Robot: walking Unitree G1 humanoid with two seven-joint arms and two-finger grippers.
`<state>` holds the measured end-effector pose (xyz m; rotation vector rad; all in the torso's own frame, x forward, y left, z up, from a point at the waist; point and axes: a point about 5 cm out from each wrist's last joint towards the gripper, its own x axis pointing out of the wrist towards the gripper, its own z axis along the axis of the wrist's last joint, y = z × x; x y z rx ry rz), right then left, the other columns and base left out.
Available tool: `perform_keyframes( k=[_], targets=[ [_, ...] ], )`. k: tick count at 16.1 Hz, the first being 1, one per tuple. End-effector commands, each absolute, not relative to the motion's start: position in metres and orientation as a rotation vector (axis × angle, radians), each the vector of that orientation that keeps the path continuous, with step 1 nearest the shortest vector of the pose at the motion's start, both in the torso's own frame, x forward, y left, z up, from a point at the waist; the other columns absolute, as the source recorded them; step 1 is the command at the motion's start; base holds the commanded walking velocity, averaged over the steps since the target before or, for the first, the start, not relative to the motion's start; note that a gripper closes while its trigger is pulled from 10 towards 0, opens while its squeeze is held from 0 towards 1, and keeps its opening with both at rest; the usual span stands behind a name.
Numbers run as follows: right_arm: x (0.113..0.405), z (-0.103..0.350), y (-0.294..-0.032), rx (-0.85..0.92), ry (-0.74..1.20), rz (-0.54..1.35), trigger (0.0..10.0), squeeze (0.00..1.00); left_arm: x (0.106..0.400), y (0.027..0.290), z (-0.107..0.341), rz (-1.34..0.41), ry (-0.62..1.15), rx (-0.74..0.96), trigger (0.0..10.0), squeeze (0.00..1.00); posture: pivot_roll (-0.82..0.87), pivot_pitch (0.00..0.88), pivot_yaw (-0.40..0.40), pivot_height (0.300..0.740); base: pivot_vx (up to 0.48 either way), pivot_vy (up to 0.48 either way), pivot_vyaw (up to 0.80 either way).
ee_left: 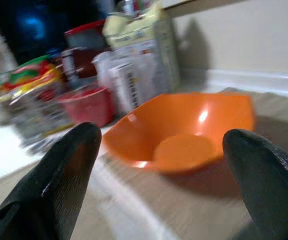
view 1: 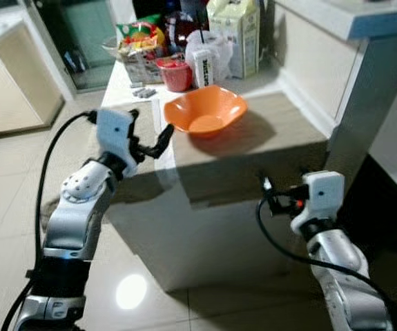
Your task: Setting the table
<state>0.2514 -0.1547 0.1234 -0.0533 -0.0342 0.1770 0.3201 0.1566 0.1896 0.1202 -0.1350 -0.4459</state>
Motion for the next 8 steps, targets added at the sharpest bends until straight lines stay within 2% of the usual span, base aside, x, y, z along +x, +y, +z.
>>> perform_keyframes(
  k=[1, 2, 5, 8],
  targets=[
    [0.254, 0.127, -0.143, -0.063, -0.052, 0.219, 10.0, 0.00, 0.324, 0.167, 0.187, -0.423, -0.114, 0.158, 10.0, 0.00, -0.19, 0.000, 0.143, 0.736, 0.458, 0.000, 0.00],
    [0.254, 0.126, -0.141, -0.060, -0.049, 0.229, 10.0, 0.00, 0.326, 0.168, 0.186, -0.419, -0.110, 0.153, 10.0, 0.00, -0.18, 0.000, 0.142, 0.736, 0.465, 0.000, 0.00],
    [0.254, 0.124, -0.141, -0.065, -0.040, 0.230, 10.0, 0.00, 0.332, 0.176, 0.185, -0.390, -0.091, 0.205, 10.0, 0.00, -0.18, 0.000, 0.142, 0.736, 0.000, 0.000, -0.55],
    [0.252, 0.124, -0.139, -0.076, -0.045, 0.246, 10.0, 0.00, 0.346, 0.201, 0.196, -0.434, -0.074, 0.401, 10.0, 0.00, -0.18, 0.000, 0.145, 0.736, 0.000, 0.000, 0.00]
  ],
)
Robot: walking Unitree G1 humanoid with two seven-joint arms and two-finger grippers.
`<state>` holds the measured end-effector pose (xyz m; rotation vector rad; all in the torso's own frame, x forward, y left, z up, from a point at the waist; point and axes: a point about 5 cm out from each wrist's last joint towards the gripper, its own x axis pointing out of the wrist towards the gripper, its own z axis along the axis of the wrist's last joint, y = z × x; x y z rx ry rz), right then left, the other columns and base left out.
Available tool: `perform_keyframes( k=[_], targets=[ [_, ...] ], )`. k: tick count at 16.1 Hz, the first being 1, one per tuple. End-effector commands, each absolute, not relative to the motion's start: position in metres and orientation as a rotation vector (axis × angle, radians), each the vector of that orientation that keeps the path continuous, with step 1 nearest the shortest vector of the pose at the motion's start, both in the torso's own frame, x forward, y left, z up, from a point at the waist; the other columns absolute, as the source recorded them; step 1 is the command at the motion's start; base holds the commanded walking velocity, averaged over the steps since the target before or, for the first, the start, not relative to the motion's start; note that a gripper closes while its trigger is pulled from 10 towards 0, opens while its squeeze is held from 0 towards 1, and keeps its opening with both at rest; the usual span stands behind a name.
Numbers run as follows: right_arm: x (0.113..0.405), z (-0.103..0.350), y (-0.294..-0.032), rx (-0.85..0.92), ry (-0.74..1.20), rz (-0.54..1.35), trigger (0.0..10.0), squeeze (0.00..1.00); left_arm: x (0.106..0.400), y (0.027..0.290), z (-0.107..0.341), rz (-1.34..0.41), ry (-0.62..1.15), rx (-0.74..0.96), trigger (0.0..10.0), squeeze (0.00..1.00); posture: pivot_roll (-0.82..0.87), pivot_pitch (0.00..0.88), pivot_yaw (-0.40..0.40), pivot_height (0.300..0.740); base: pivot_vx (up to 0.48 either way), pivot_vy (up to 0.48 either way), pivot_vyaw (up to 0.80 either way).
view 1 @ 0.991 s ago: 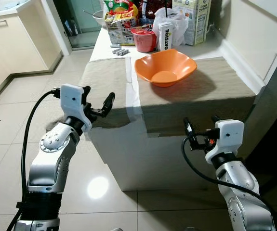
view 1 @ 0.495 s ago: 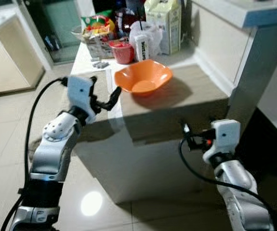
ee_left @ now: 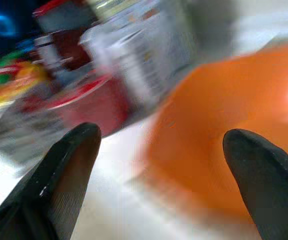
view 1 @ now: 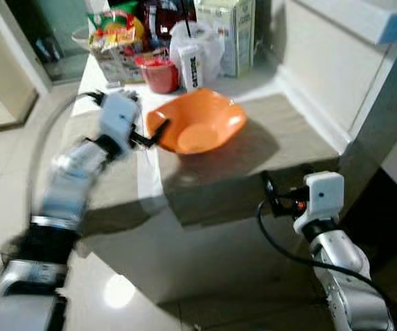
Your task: Setting the table
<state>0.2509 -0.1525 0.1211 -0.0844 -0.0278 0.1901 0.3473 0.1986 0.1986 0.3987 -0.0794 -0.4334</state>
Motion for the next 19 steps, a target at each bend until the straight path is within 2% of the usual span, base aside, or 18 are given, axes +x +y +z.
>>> perform_keyframes(
  k=[1, 4, 7, 8, 13, 16, 19],
  targets=[
    [0.252, 0.123, -0.140, -0.074, -0.032, 0.227, 10.0, 0.00, 0.352, 0.208, 0.202, -0.461, -0.059, 0.491, 10.0, 0.00, -0.18, 0.000, 0.153, 0.736, 0.000, 0.000, 0.00],
    [0.251, 0.122, -0.140, -0.072, -0.032, 0.218, 10.0, 0.00, 0.362, 0.220, 0.213, -0.442, -0.030, 0.557, 10.0, 0.00, -0.18, 0.000, 0.164, 0.736, 0.000, 0.000, 0.00],
    [0.249, 0.121, -0.138, -0.067, -0.034, 0.225, 10.0, 0.00, 0.375, 0.227, 0.228, -0.351, 0.042, 0.363, 10.0, 0.00, -0.18, 0.000, 0.170, 0.736, 0.000, 0.000, 0.00],
    [0.249, 0.121, -0.137, -0.068, -0.035, 0.228, 10.0, 0.00, 0.376, 0.227, 0.234, -0.369, 0.007, 0.404, 10.0, 0.00, -0.18, 0.000, 0.171, 0.736, 0.000, 0.000, 0.00],
    [0.248, 0.117, -0.137, -0.082, -0.029, 0.236, 10.0, 0.00, 0.354, 0.209, 0.210, -0.698, -0.061, 0.956, 10.0, 0.00, -0.17, 0.000, 0.174, 0.736, 0.000, 0.000, 0.00],
    [0.247, 0.117, -0.136, -0.081, -0.029, 0.232, 10.0, 0.00, 0.346, 0.196, 0.198, -0.808, -0.102, 1.128, 10.0, 0.00, -0.18, 0.000, 0.182, 0.736, 0.000, 0.000, 0.00],
    [0.245, 0.116, -0.135, -0.080, -0.031, 0.231, 10.0, 0.00, 0.348, 0.183, 0.206, -0.829, -0.230, 1.186, 10.0, 0.00, -0.18, 0.000, 0.189, 0.736, 0.000, 0.000, 0.00]
  ],
)
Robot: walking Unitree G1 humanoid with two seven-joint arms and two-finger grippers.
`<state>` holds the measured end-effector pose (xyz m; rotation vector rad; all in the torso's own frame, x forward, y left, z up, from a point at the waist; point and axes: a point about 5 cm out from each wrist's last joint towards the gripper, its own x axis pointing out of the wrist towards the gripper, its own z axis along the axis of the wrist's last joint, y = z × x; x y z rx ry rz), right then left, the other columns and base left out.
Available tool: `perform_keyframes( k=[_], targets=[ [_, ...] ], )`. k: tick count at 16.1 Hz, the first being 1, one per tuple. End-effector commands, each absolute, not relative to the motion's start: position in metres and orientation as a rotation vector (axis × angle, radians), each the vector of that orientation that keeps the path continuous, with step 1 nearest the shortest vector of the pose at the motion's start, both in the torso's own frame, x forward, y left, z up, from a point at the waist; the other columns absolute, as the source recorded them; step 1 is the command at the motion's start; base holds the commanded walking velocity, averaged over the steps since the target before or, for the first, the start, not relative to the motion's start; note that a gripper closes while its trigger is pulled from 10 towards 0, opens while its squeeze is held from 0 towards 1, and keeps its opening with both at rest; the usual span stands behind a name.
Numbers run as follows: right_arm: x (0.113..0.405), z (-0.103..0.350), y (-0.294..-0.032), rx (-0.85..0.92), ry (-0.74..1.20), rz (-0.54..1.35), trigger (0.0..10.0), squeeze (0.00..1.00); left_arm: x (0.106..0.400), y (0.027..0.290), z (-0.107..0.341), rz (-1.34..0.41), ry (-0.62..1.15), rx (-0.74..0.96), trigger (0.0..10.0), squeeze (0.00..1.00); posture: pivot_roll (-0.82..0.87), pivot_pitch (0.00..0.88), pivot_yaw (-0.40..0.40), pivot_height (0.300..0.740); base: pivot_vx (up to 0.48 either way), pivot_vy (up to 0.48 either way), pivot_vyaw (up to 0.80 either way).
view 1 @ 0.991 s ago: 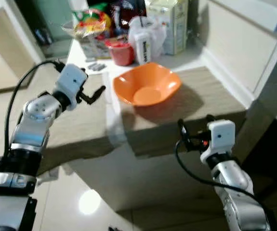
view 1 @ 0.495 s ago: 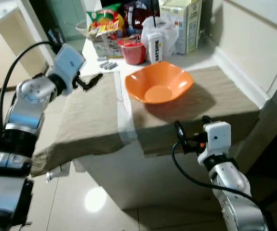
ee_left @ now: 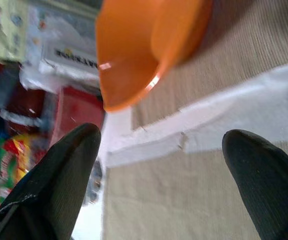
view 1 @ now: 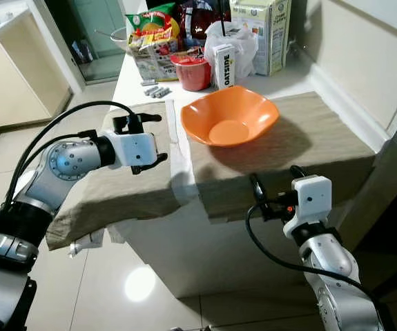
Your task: Setting the table
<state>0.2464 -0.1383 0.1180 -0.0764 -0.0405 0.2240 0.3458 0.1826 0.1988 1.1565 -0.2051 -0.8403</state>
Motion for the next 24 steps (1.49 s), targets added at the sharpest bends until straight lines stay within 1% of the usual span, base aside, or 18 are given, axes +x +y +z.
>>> perform_keyframes(
  k=[1, 3, 8, 13, 15, 24],
  targets=[
    [0.245, 0.116, -0.134, -0.080, -0.032, 0.229, 10.0, 0.00, 0.351, 0.176, 0.215, -0.796, -0.309, 1.189, 10.0, 0.00, -0.18, 0.000, 0.190, 0.736, 0.000, 0.000, 0.00],
    [0.244, 0.116, -0.134, -0.082, -0.032, 0.228, 10.0, 0.00, 0.354, 0.170, 0.221, -0.756, -0.380, 1.193, 10.0, 0.00, -0.18, 0.000, 0.190, 0.736, 0.000, 0.000, 0.00],
    [0.243, 0.117, -0.135, -0.090, -0.031, 0.225, 10.0, 0.00, 0.357, 0.166, 0.219, -0.695, -0.438, 1.175, 10.0, 0.00, -0.19, 0.000, 0.188, 0.736, 0.000, 0.000, 0.00],
    [0.242, 0.116, -0.134, -0.094, -0.031, 0.225, 10.0, 0.00, 0.359, 0.158, 0.215, -0.737, -0.463, 1.215, 10.0, 0.00, -0.20, 0.007, 0.200, 0.736, 0.000, 0.000, 0.00],
    [0.241, 0.116, -0.133, -0.090, -0.029, 0.220, 10.0, 0.00, 0.360, 0.156, 0.210, -0.765, -0.441, 1.241, 10.0, 0.00, -0.20, 0.011, 0.204, 0.736, 0.000, 0.000, 0.00],
    [0.241, 0.117, -0.133, -0.093, -0.033, 0.224, 10.0, 0.00, 0.363, 0.145, 0.202, -0.819, -0.456, 1.294, 10.0, 0.00, -0.20, 0.015, 0.204, 0.736, 0.000, 0.000, 0.00]
  ],
)
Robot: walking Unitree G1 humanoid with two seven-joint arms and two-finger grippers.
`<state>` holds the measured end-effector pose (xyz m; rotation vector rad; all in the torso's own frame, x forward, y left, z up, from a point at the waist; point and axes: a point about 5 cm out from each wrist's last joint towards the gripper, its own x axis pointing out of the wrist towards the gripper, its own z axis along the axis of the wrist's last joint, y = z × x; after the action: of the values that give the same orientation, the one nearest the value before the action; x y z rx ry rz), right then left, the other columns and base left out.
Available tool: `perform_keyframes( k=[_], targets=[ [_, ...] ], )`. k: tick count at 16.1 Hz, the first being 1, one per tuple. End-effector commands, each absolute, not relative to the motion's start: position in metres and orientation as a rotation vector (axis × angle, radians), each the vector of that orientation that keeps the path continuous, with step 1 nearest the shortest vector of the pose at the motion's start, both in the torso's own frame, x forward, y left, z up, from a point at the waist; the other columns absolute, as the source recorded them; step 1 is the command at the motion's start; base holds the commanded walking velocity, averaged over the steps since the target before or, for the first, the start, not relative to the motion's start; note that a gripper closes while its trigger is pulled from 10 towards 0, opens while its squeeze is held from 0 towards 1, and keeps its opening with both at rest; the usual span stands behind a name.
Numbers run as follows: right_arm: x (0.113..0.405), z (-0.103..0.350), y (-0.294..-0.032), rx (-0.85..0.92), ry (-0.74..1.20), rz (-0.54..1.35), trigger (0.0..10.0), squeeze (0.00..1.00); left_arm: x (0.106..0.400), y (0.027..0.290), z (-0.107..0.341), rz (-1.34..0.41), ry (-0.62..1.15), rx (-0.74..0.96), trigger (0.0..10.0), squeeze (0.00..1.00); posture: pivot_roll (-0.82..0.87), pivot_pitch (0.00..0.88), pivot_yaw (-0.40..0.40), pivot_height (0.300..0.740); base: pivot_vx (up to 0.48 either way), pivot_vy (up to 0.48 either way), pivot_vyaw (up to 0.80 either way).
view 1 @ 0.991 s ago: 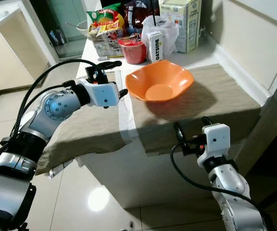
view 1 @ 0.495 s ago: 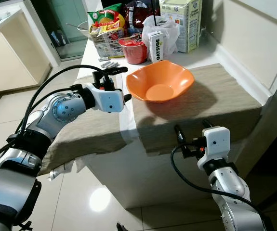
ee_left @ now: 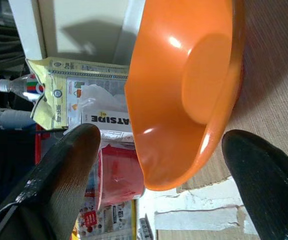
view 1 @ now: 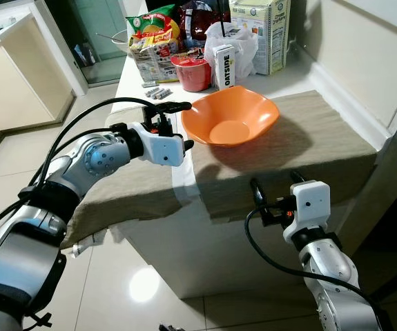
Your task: Setting the table
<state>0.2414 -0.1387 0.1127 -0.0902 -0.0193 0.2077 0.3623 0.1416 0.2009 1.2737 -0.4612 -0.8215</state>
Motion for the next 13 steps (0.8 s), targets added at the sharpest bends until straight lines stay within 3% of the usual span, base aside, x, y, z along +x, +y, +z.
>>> perform_keyframes(
  k=[1, 13],
  targets=[
    [0.241, 0.117, -0.133, -0.092, -0.034, 0.224, 10.0, 0.00, 0.364, 0.143, 0.201, -0.824, -0.455, 1.302, 10.0, 0.00, -0.20, 0.015, 0.204, 0.736, 0.000, 0.000, 0.00],
    [0.239, 0.115, -0.134, -0.095, -0.027, 0.216, 10.0, 0.00, 0.371, 0.129, 0.190, -0.833, -0.440, 1.338, 10.0, 0.00, -0.22, 0.036, 0.215, 0.736, 0.000, 0.000, 0.00]
  ],
)
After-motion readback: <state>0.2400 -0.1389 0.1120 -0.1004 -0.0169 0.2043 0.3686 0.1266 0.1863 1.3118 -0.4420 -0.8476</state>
